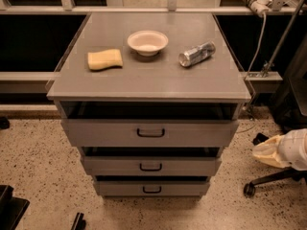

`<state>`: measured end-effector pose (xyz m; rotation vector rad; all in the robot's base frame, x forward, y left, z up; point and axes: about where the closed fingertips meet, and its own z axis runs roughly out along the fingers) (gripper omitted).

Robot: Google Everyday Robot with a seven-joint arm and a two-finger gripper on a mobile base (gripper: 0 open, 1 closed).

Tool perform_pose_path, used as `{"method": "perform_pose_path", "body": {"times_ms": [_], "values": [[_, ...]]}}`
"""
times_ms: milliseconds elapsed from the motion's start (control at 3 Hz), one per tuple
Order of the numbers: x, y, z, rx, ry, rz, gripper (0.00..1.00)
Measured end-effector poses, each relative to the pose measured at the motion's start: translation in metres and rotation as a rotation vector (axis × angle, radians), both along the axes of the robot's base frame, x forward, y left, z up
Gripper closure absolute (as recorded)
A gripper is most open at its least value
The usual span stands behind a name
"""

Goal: Close top drawer

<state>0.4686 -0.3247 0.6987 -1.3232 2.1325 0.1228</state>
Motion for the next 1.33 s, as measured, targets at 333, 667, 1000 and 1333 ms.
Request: {"method": "perform_pose_path", "body": {"times_ms": [333, 667, 1000, 1333], "values": [[0.0002, 0.0007, -0.0003, 0.003, 0.001, 0.000, 0.35], [0.0002, 0.0008, -0.0003, 0.003, 0.001, 0.000, 0.12], [0.0002, 0.0008, -0.0003, 0.003, 0.001, 0.000, 0.00], [0.0002, 0.0008, -0.0003, 0.003, 0.001, 0.000, 0.00]]}}
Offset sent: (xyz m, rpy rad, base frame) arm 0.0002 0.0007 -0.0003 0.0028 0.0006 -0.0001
